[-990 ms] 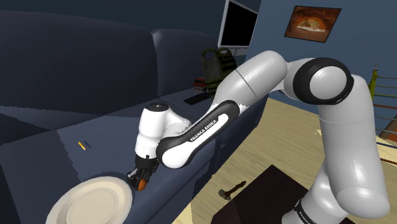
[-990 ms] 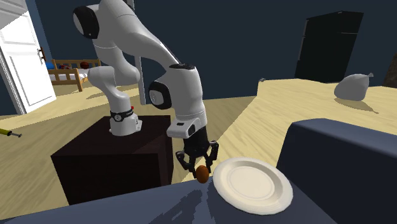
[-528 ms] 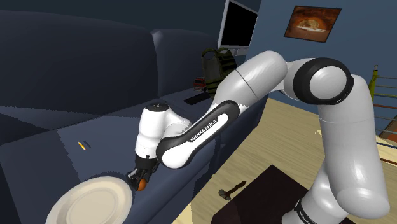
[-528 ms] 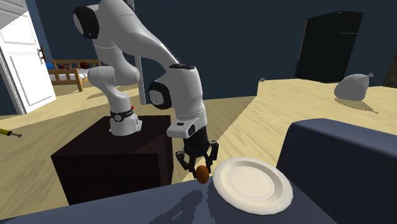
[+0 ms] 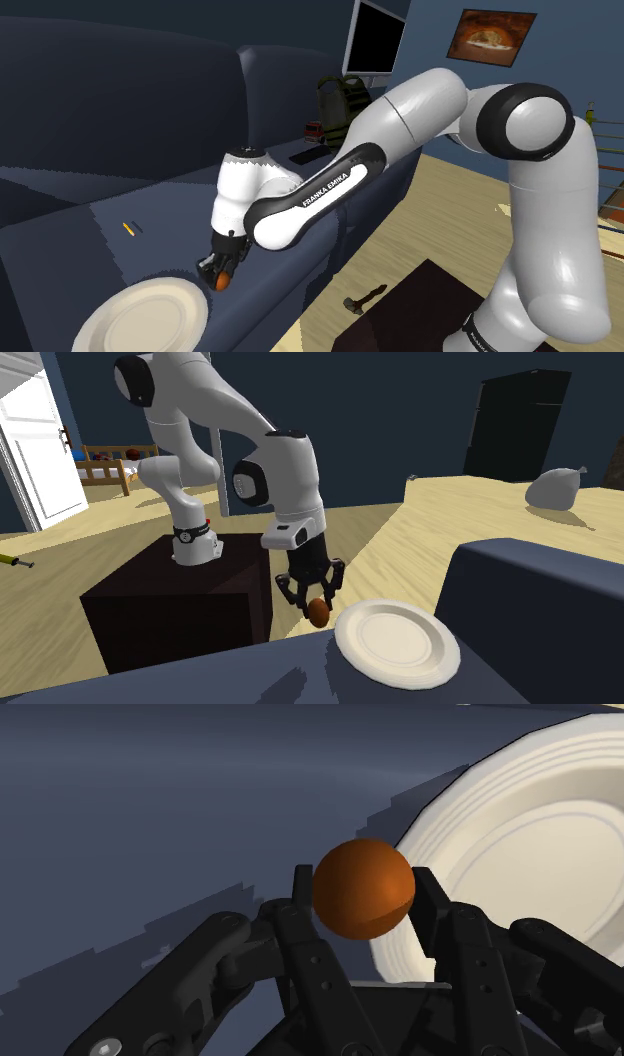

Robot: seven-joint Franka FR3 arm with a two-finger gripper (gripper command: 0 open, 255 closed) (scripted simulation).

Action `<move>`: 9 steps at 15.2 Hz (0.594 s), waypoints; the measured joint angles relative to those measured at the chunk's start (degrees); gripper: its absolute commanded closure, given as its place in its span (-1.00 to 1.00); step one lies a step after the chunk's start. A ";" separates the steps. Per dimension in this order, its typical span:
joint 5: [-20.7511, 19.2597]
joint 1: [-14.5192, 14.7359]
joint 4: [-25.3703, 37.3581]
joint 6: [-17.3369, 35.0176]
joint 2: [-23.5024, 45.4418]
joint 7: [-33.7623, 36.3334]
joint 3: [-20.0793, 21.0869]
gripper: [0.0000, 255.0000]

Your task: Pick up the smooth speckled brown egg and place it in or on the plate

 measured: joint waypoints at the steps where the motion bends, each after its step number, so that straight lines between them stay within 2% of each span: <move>1: 0.28 -0.14 0.03 -0.55 -0.54 -0.13 0.22 1.00; 9: 2.58 -1.39 1.01 -5.24 -4.50 -1.38 1.72 1.00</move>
